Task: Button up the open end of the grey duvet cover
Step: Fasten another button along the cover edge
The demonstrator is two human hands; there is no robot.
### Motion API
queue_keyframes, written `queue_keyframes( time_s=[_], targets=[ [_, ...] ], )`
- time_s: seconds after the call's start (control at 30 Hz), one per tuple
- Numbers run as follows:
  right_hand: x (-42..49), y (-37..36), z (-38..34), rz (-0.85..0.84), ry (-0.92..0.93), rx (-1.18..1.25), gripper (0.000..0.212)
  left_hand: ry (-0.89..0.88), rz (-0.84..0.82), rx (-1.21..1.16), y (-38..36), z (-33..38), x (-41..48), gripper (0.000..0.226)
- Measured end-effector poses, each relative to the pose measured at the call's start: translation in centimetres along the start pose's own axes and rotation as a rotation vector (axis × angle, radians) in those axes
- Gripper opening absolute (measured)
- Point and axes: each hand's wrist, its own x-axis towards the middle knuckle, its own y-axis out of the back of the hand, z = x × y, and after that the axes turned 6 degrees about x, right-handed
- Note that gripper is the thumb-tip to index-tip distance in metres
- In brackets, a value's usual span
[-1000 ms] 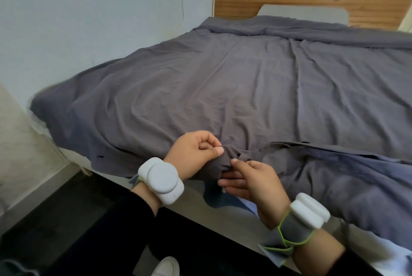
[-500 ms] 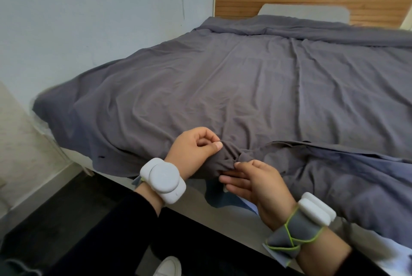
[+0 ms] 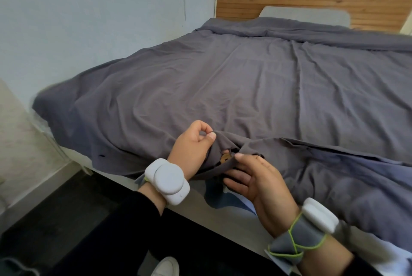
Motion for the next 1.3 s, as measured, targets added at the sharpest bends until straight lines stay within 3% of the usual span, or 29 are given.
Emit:
queue_keyframes(
  time_s=[0.13, 0.47, 0.67, 0.9, 1.07, 1.17, 1.3],
  targets=[
    [0.3, -0.1, 0.6, 0.073, 0.010, -0.051, 0.018, -0.002, -0.032, -0.008, -0.1, -0.2, -0.1, 0.009],
    [0.1, 0.7, -0.2, 0.030, 0.003, -0.077, 0.035, 0.011, -0.064, -0.096, 0.4, -0.1, -0.2, 0.016],
    [0.5, 0.8, 0.0, 0.079, -0.001, -0.048, 0.014, 0.003, -0.191, -0.249, 0.8, 0.7, -0.9, 0.019],
    [1.1, 0.9, 0.2, 0.095, 0.044, -0.077, 0.028, 0.004, -0.040, -0.175, 0.8, 0.5, -0.7, 0.023],
    [1.3, 0.9, 0.5, 0.099, 0.073, -0.098, 0.033, 0.029, -0.092, -0.210, 0.5, -0.1, -0.8, 0.010],
    [1.4, 1.0, 0.8, 0.086, 0.084, -0.132, 0.026, 0.106, -0.190, -0.384, 0.5, -0.2, -0.9, 0.017],
    [1.4, 1.2, 1.1, 0.072, 0.121, -0.136, 0.008, 0.181, -0.231, -0.387, 0.4, -0.2, -1.0, 0.020]
  ],
)
